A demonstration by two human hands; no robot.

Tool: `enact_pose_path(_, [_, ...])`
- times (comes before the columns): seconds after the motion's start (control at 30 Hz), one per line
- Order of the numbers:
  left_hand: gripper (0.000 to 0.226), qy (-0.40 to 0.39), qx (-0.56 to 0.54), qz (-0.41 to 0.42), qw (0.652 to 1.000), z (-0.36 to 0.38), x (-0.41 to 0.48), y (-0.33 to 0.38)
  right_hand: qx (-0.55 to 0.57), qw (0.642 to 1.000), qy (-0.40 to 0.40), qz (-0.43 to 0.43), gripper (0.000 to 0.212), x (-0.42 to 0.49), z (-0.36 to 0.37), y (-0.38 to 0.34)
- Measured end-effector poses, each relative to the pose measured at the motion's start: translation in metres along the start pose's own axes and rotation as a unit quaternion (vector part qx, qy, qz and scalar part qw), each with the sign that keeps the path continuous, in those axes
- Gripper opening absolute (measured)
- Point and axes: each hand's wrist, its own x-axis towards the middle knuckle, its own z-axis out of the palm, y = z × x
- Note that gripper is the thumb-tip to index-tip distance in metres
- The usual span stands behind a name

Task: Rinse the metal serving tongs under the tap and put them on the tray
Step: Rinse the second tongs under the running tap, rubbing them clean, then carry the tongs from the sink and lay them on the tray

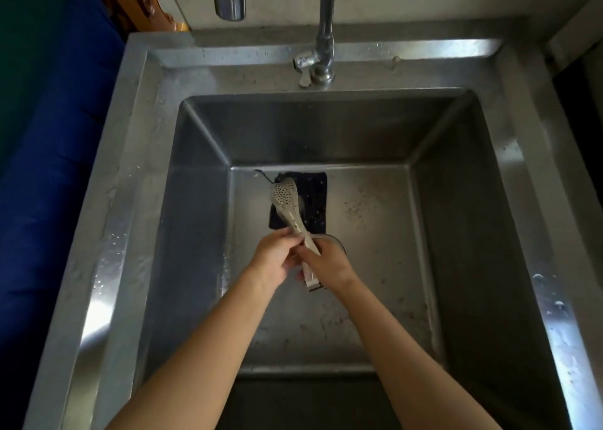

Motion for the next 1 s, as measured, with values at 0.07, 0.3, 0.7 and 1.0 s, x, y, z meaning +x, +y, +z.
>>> enact_pose_path(0.07, [0.014,-0.002,-0.014,-0.015,1.000,-0.003,0.001,-0.005,-0.057,0.998,0.026,0.005,0.022,-0.002,-0.002,0.001])
enact_pose_path(0.3, [0.025,0.101,0.078,-0.020,0.992,-0.029,-0.006,-0.011,-0.246,0.962,0.102,0.051,0.028,-0.014,-0.042,-0.025])
enact_pose_path(0.7, [0.032,0.197,0.427,0.096,0.877,-0.029,-0.072,0.029,-0.694,0.693,0.162,-0.107,0.021,-0.063,-0.059,-0.119])
enact_pose_path(1.0, [0.015,0.165,0.250,0.145,0.943,-0.045,-0.138,0.100,-0.698,0.653,0.164,-0.246,0.034,-0.082,-0.048,-0.194])
